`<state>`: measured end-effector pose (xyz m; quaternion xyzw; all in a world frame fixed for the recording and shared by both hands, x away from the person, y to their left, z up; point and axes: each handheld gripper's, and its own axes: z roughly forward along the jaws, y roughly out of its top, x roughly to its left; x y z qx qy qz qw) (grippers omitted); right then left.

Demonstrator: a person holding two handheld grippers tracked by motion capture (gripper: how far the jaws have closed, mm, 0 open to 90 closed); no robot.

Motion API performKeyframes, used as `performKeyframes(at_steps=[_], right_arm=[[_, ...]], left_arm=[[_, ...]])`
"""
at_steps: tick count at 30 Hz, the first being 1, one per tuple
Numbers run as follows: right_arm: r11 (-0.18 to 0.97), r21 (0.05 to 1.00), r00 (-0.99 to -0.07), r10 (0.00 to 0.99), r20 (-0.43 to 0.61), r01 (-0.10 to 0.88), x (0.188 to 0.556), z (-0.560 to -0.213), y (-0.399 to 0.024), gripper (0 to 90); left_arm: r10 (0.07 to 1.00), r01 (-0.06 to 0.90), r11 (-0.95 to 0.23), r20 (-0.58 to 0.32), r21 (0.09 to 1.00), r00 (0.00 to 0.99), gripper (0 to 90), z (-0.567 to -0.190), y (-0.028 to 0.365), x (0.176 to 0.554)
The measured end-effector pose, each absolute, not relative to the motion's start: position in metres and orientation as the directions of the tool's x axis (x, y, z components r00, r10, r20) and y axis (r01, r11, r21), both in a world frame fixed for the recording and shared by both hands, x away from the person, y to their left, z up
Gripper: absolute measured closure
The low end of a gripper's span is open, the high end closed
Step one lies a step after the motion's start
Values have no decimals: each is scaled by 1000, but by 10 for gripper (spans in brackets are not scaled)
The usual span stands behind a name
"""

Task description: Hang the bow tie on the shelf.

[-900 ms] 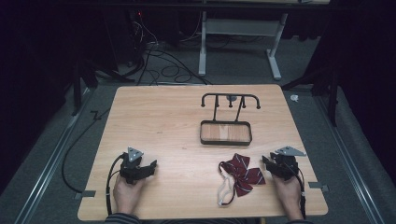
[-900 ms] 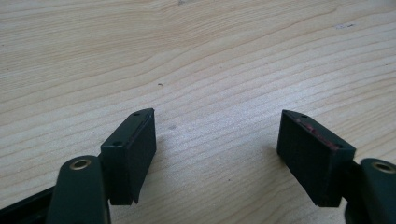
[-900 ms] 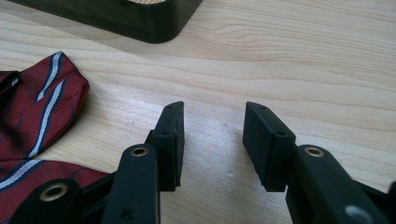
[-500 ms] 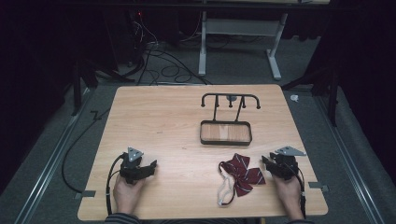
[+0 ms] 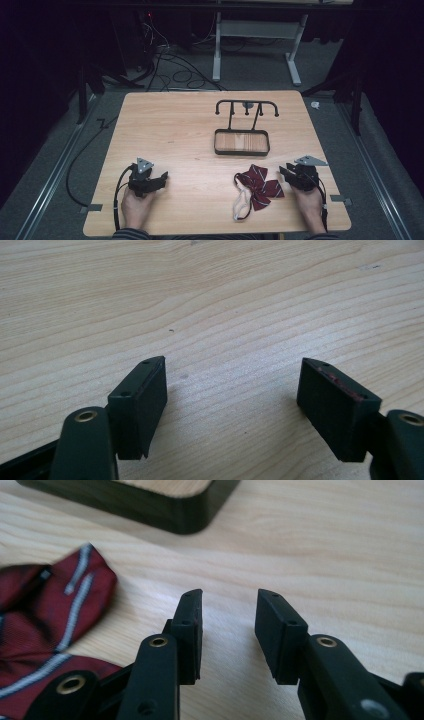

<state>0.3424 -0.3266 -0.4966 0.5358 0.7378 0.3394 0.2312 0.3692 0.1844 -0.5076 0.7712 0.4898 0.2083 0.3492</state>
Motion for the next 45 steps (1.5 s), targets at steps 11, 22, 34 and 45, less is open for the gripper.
performKeyframes(at_steps=[11,22,34,45], right_arm=[[304,774,-511,859,29,555,339,-472,-284,686],[400,761,-639,769,23,510,346,-465,-240,690],[499,723,-714,701,-12,478,355,-471,-209,692],[542,680,-737,676,-4,494,369,-480,-196,690]], left_arm=[[901,610,-276,-21,743,433,287,-508,184,369],[901,610,-276,-21,743,433,287,-508,184,369],[901,610,-276,-21,743,433,287,-508,184,369],[901,610,-274,-24,743,434,288,-508,185,369]])
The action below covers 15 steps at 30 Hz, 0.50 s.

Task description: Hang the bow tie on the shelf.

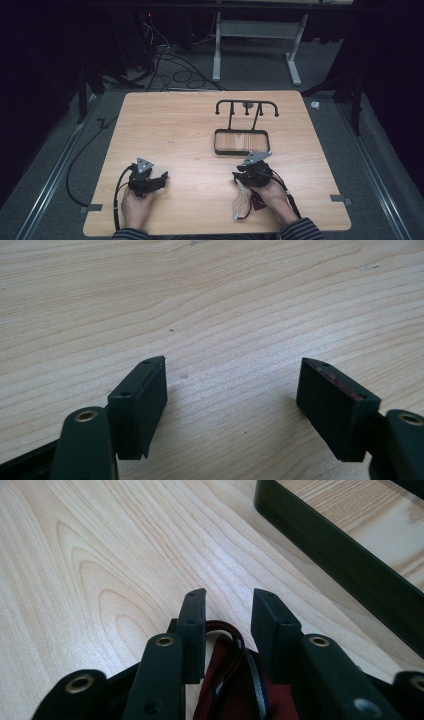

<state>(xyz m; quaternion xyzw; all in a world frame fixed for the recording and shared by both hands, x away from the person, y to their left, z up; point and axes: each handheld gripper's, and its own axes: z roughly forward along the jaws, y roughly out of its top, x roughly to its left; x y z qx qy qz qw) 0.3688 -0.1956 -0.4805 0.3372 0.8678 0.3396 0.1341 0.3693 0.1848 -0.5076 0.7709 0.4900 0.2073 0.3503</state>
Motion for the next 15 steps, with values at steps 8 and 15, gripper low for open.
performKeyframes(at_steps=[8,15], right_arm=[[545,669,-731,682,-3,505,376,-486,-194,705],[545,659,-731,683,10,518,380,-489,-193,789]], left_arm=[[901,610,-274,-24,743,434,288,-508,185,369],[901,610,-274,-24,743,434,289,-508,185,369]])
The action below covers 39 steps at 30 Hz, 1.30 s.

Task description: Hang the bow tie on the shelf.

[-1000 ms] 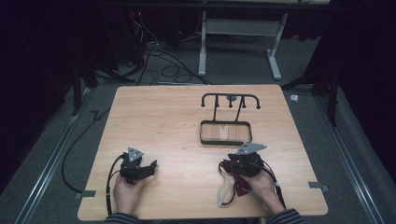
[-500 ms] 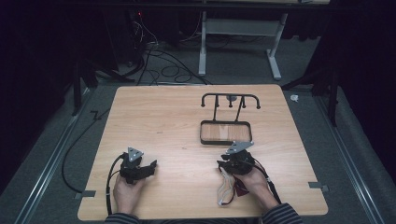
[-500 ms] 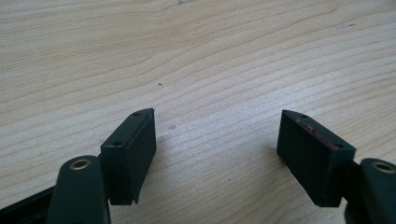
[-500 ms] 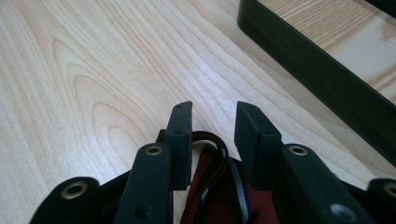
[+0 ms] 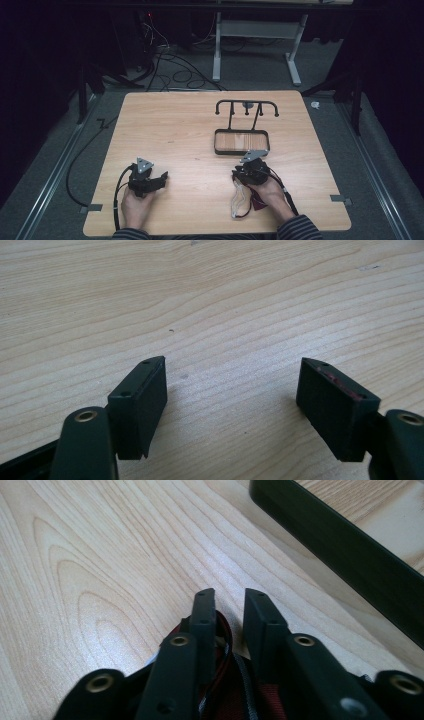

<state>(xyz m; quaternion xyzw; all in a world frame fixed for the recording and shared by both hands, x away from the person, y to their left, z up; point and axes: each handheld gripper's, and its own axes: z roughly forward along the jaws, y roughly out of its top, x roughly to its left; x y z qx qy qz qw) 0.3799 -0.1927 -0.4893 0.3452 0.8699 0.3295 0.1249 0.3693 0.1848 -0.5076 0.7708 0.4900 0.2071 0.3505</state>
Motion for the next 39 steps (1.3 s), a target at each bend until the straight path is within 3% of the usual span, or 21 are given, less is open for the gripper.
performKeyframes(at_steps=[3,5,39], right_arm=[[551,652,-731,682,9,521,381,-489,-193,884],[548,652,-730,683,14,524,381,-489,-193,900],[437,754,-677,736,13,490,372,-452,-216,900]], left_arm=[[901,610,-274,-24,743,434,289,-508,185,369],[900,610,-274,-25,743,434,289,-508,185,369],[900,612,-269,-32,744,434,287,-507,186,369]])
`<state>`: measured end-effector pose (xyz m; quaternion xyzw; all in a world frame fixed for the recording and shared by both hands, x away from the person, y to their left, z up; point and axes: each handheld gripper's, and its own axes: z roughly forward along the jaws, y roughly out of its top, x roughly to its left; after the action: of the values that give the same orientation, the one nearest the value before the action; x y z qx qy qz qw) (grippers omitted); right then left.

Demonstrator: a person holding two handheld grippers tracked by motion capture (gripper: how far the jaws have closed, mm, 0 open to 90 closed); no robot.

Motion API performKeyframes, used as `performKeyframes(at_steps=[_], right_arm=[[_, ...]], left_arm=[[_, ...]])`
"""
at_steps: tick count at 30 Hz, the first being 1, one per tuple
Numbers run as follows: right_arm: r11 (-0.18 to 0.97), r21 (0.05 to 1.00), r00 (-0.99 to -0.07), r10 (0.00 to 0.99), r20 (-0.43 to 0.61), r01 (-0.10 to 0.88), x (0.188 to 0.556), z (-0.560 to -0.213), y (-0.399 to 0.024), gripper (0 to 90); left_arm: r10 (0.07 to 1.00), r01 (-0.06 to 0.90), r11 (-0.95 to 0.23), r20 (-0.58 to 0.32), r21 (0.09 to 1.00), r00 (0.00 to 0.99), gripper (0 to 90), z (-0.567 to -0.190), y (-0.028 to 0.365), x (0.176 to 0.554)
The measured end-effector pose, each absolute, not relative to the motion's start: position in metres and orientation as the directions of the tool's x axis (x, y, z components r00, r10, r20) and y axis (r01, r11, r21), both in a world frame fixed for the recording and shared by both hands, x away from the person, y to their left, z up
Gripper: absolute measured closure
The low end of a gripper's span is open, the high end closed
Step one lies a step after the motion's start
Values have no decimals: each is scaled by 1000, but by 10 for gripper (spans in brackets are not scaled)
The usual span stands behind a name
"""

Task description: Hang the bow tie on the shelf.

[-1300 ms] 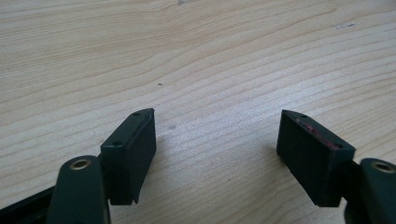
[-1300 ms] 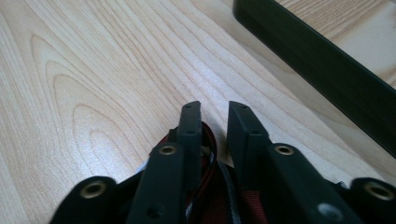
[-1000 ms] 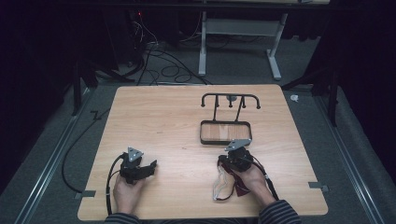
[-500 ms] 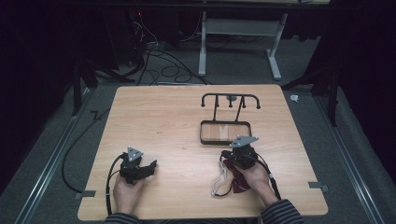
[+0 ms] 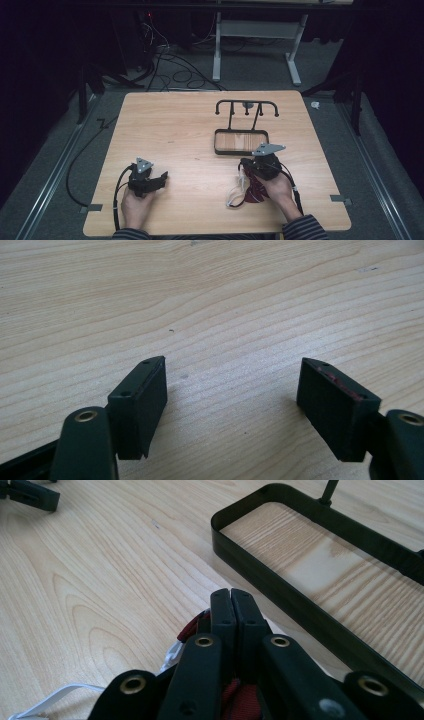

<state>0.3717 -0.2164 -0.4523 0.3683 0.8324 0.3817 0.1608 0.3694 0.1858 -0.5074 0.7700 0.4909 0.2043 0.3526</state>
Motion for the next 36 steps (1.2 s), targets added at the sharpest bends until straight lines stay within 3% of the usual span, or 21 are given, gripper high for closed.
performKeyframes(at_steps=[36], right_arm=[[364,851,-630,774,-51,378,358,-401,-237,900]], left_arm=[[900,612,-266,-36,745,435,287,-508,186,370]])
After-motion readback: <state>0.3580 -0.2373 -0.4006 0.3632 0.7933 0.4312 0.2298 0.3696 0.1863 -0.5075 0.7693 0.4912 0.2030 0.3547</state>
